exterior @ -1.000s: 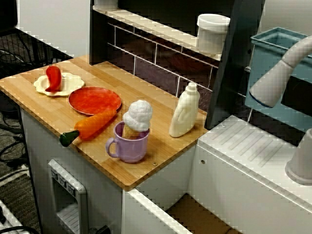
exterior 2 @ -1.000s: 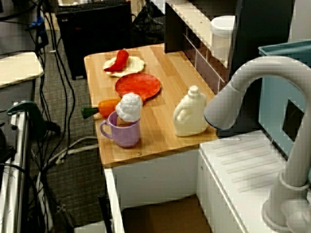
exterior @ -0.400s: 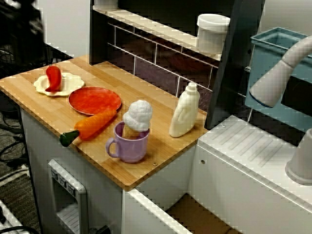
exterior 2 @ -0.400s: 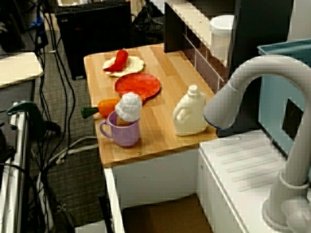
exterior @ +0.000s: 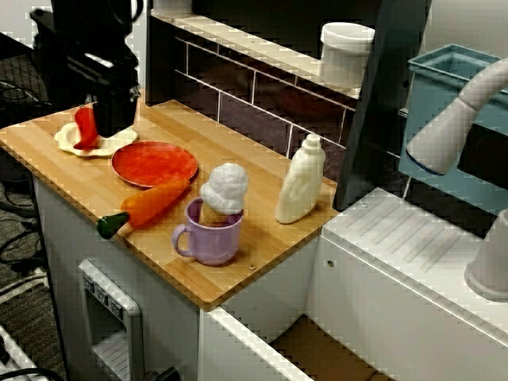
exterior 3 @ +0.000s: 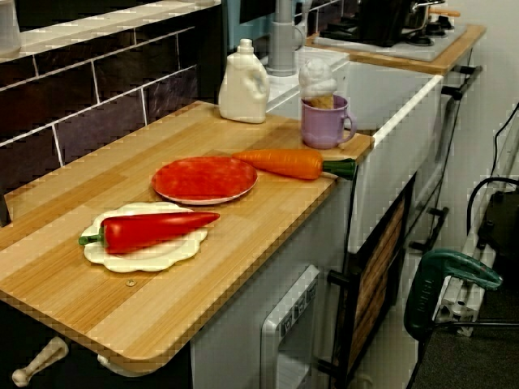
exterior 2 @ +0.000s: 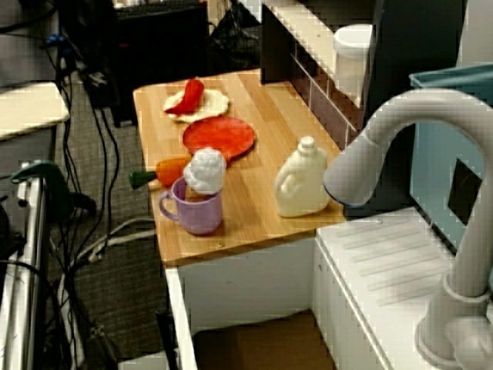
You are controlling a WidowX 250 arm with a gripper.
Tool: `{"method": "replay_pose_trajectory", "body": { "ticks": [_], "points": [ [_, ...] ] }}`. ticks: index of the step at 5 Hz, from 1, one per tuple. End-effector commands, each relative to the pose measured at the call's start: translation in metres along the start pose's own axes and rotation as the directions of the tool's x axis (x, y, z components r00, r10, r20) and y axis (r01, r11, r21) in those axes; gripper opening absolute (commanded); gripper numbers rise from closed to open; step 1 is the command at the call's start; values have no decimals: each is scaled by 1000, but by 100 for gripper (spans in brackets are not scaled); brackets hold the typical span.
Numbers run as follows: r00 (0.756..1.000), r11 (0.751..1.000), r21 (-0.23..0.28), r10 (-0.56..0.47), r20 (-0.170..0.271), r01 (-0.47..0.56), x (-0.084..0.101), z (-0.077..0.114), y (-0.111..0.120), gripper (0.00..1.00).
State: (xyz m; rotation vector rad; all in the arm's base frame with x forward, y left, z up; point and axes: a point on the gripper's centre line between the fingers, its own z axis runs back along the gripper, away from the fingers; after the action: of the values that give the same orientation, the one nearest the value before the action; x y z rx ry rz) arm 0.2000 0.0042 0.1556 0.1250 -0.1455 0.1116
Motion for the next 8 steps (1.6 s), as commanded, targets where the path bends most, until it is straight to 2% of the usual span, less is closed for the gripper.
{"method": "replay_pose_trajectory", "body": {
  "ticks": [1, 2, 3, 4, 5, 6, 7, 8],
  "points": [
    [998, 998, 8, -65, 21, 65, 17, -21, 24, 100],
    [998, 998, -43, -55, 5, 55, 12, -19, 26, 100],
    [999, 997, -70, -40, 1, 40, 5, -26, 21, 100],
    [999, 996, -78, 47, 25, -44, 3, -34, 18, 100],
    [991, 991, -70, 116, 67, -111, 8, -36, 19, 100],
    [985, 987, -67, 151, 87, -145, 26, -45, 19, 100],
    [982, 982, -28, 188, 16, -187, 42, -54, 21, 100],
    [982, 982, -28, 188, 16, -187, 42, -54, 21, 100]
  ]
}}
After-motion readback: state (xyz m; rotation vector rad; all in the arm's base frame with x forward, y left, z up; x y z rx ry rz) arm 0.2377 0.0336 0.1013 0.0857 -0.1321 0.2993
